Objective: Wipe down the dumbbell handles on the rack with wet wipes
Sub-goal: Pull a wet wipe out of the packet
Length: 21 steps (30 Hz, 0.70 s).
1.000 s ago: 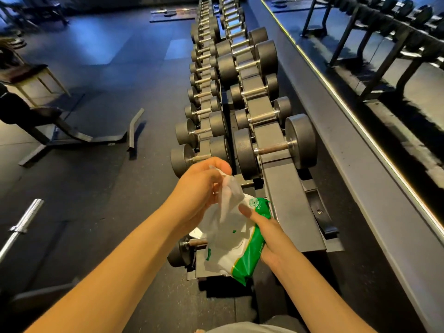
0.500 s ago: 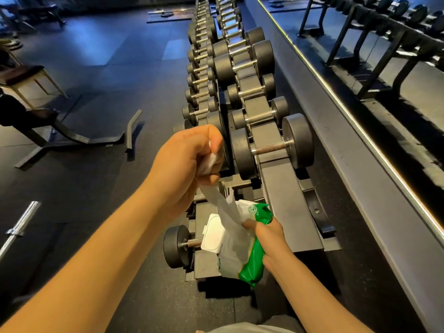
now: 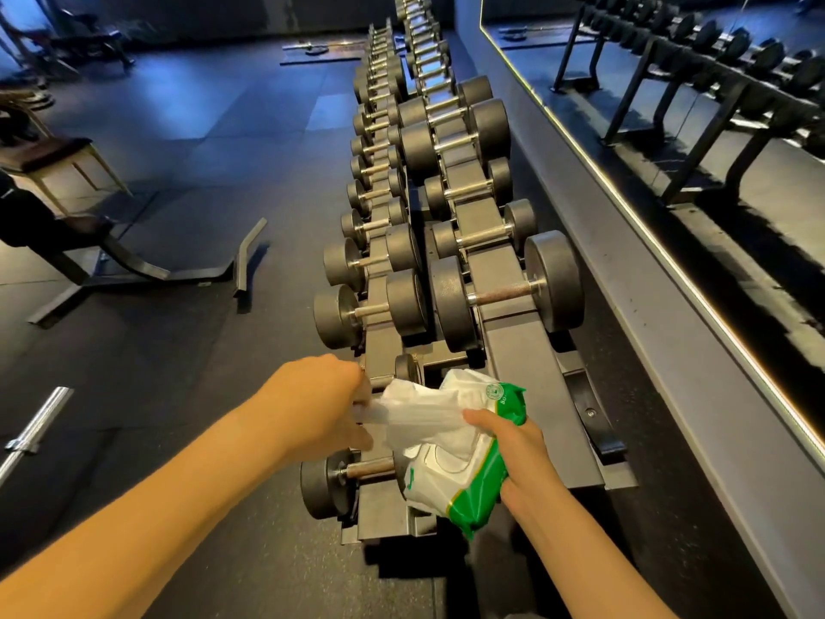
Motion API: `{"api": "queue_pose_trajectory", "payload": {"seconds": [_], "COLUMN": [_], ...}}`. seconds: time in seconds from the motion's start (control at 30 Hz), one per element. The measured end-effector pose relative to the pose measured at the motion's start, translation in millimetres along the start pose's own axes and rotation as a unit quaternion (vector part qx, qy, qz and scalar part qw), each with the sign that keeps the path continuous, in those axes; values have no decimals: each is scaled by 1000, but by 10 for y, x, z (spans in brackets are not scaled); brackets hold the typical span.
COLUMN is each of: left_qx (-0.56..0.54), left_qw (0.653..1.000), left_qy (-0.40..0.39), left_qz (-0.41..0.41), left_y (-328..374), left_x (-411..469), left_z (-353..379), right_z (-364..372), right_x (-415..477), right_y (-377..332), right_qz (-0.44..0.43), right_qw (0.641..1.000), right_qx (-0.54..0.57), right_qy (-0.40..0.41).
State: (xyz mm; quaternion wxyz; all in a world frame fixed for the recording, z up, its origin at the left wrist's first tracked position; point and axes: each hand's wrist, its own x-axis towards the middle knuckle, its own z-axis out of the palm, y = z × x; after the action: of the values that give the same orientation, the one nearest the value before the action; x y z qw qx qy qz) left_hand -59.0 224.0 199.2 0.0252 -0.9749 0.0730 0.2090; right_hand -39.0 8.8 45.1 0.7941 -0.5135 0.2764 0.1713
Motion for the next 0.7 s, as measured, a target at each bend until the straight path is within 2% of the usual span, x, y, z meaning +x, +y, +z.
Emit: {"api": "queue_pose_trajectory", "payload": {"seconds": [0.03,0.1,0.23,0.43,0.5,0.57,0.67,0.7], "left_qx": [-7,-116,-356,-501,-528,-525,-449,-435], "left_qw": [1000,992,924,855,836,834,861,856], "left_qy": [3,36,134,69,71,97,215,266], "left_qz": [21,38,-24,-116,-132,-140,-106,-89], "left_y": [-5,-33,-7,168,191,185,71,22], "left_x": [24,105,276,416,447,443,417,397], "left_z": [65,155,150,119,135,129,107,90], "right_z": [1,-11,-11,37,44,43,13,0], "right_x": [-2,-10,-82,-151,-179,-185,-168,-160], "right_y": [-24,-58,-94,-40,-34,-28,-26,-28], "right_qz": [3,13,51,58,45,30,17,16], "right_qw": [1000,1000,995,986,983,983,988,990], "right_qx": [0,-6,-2,-22,-49,-76,-82,-77], "right_qy": [-6,-24,-90,-156,-170,-164,-133,-120]}}
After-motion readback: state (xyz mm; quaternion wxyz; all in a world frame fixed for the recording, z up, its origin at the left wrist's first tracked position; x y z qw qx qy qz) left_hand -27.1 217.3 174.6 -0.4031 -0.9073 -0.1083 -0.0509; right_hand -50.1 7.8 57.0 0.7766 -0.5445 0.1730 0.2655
